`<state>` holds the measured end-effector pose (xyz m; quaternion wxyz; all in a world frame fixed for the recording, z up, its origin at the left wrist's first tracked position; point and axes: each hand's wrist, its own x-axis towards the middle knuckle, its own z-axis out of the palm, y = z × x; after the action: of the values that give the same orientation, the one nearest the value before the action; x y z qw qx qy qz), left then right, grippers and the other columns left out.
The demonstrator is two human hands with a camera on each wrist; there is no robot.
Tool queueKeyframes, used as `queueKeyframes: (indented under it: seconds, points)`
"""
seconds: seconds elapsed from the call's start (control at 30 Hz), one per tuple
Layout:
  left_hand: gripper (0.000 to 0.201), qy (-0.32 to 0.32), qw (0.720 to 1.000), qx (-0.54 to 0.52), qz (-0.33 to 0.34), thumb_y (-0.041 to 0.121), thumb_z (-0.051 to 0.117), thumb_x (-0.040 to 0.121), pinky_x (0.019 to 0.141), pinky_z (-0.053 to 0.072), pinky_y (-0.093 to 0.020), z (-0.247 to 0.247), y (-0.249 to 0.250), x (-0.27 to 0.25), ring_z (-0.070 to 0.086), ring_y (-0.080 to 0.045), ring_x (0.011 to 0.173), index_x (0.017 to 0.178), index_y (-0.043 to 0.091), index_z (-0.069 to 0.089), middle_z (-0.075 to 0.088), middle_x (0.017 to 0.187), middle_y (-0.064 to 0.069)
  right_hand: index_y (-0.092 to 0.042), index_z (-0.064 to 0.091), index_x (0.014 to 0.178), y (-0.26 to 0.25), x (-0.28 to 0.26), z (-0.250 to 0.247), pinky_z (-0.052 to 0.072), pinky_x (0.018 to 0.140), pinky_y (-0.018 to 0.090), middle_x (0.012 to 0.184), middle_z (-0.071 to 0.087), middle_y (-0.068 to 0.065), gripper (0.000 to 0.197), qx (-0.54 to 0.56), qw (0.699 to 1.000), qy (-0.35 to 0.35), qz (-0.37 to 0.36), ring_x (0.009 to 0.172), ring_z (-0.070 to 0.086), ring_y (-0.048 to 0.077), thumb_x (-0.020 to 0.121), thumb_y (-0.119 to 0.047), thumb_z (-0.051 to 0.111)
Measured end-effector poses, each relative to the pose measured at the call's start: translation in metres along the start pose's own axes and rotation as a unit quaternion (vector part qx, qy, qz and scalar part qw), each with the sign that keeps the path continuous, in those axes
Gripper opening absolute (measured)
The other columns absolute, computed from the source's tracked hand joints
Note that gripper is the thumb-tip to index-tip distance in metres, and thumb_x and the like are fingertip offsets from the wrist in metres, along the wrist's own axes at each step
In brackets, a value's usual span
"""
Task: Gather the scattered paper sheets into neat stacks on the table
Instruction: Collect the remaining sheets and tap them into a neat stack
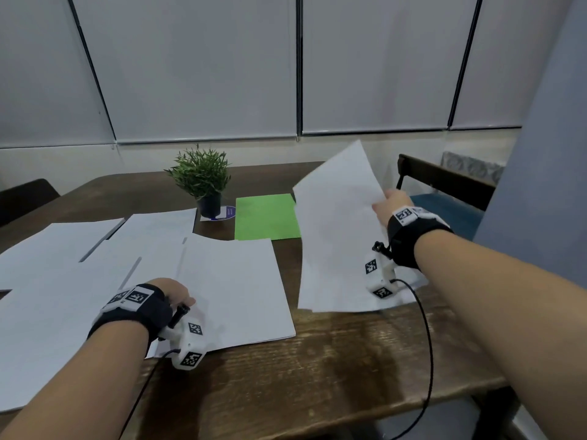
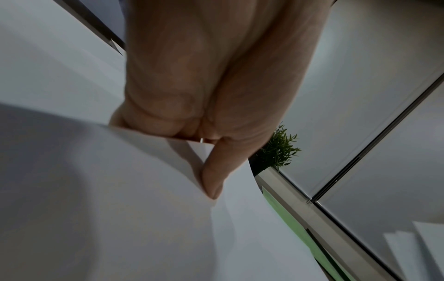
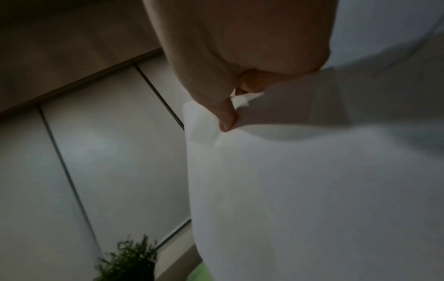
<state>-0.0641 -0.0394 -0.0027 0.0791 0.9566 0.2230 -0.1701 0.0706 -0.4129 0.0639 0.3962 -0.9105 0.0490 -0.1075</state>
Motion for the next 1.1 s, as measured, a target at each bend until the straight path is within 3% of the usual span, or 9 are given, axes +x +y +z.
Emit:
queueKeyframes:
  seconds: [0.13, 0.27, 0.37, 0.47, 0.63, 0.73, 0.83, 0.93, 1.1]
  points:
    - [0.047, -0.037, 0.999, 0.009, -0.011, 0.03, 0.026, 0.105, 0.099, 0.034, -0.025, 0.001, 0.001, 0.004, 0.044, -0.023, 0.129, 0.136, 0.0, 0.045, 0.045, 0.142, -0.012, -0.011, 0.063, 0.118, -0.048, -0.006, -0.018, 0.043, 0.085, 0.027, 0.107, 0.066, 0.009, 0.028, 0.055, 0.993, 0.032, -0.1, 0.103, 0.061, 0.028, 0.093, -0.009, 0.051]
    - [0.043, -0.056, 0.991, -0.119, -0.033, 0.021, 0.03, 0.105, 0.068, 0.039, -0.027, 0.009, -0.007, 0.026, 0.051, -0.032, 0.121, 0.133, -0.008, 0.044, 0.048, 0.138, -0.023, -0.015, 0.068, 0.108, -0.095, -0.014, -0.018, 0.049, 0.084, 0.029, 0.102, 0.069, 0.005, 0.022, 0.115, 0.969, 0.035, -0.214, 0.1, 0.064, 0.027, 0.088, -0.011, 0.059]
    - [0.055, 0.003, 0.95, -0.309, -0.049, 0.035, 0.033, 0.103, 0.088, 0.043, -0.038, 0.014, -0.026, 0.052, 0.045, -0.047, 0.124, 0.135, -0.009, 0.041, 0.043, 0.137, -0.033, -0.017, 0.069, 0.096, -0.122, -0.023, -0.006, 0.053, 0.091, 0.04, 0.101, 0.072, 0.006, 0.014, 0.181, 0.953, -0.01, -0.244, 0.097, 0.067, 0.027, 0.082, -0.016, 0.065]
    - [0.072, 0.024, 0.919, -0.388, -0.064, 0.053, 0.017, 0.1, 0.086, 0.045, -0.039, 0.012, -0.026, 0.044, 0.056, -0.047, 0.107, 0.136, -0.005, 0.04, 0.051, 0.126, -0.034, -0.019, 0.068, 0.097, -0.142, -0.039, 0.004, 0.054, 0.09, 0.043, 0.103, 0.072, 0.006, 0.018, 0.298, 0.915, -0.065, -0.264, 0.094, 0.069, 0.025, 0.081, -0.01, 0.065]
    - [0.086, -0.025, 0.863, -0.499, -0.076, 0.065, 0.01, 0.095, 0.051, 0.046, -0.016, 0.002, -0.011, 0.002, 0.05, -0.035, 0.079, 0.145, -0.003, 0.028, 0.037, 0.146, -0.02, -0.01, 0.067, 0.088, -0.128, -0.049, 0.026, 0.057, 0.079, 0.041, 0.095, 0.071, 0.014, 0.011, 0.318, 0.921, -0.089, -0.204, 0.079, 0.067, 0.024, 0.087, 0.0, 0.061]
    - [0.101, -0.041, 0.826, -0.551, -0.108, 0.075, 0.003, 0.087, 0.067, 0.041, -0.026, -0.002, -0.014, -0.001, 0.046, -0.035, 0.123, 0.148, -0.002, 0.021, 0.027, 0.153, -0.02, -0.001, 0.07, 0.091, -0.083, -0.041, 0.064, 0.059, 0.072, 0.034, 0.093, 0.071, 0.017, 0.011, 0.215, 0.965, -0.081, -0.124, 0.08, 0.066, 0.024, 0.084, -0.005, 0.063]
    - [0.108, -0.037, 0.806, -0.581, -0.11, 0.079, 0.003, 0.083, 0.058, 0.039, -0.03, -0.003, -0.015, 0.0, 0.059, -0.027, 0.091, 0.147, -0.006, 0.021, 0.029, 0.152, -0.02, 0.002, 0.068, 0.107, -0.035, -0.044, 0.106, 0.05, 0.071, 0.023, 0.104, 0.07, 0.015, 0.023, 0.092, 0.985, -0.141, -0.031, 0.09, 0.066, 0.025, 0.088, -0.01, 0.063]
    - [0.088, -0.027, 0.83, -0.549, -0.094, 0.076, 0.022, 0.087, 0.043, 0.042, -0.018, 0.004, -0.01, -0.003, 0.066, -0.026, 0.094, 0.141, 0.008, 0.037, 0.05, 0.134, -0.017, -0.002, 0.064, 0.107, -0.007, -0.051, 0.141, 0.045, 0.078, 0.025, 0.105, 0.066, 0.011, 0.023, -0.022, 0.967, -0.255, 0.019, 0.098, 0.064, 0.026, 0.092, -0.017, 0.057]
    - [0.11, -0.042, 0.884, -0.462, -0.054, 0.067, 0.083, 0.034, 0.092, 0.052, -0.037, 0.023, -0.023, 0.037, 0.062, -0.027, 0.11, 0.126, 0.012, 0.059, 0.059, 0.129, -0.012, -0.011, 0.067, 0.108, 0.003, -0.042, 0.173, 0.051, 0.093, 0.039, 0.105, 0.07, 0.008, 0.051, -0.023, 0.953, -0.3, 0.032, 0.095, 0.066, 0.028, 0.069, -0.045, 0.066]
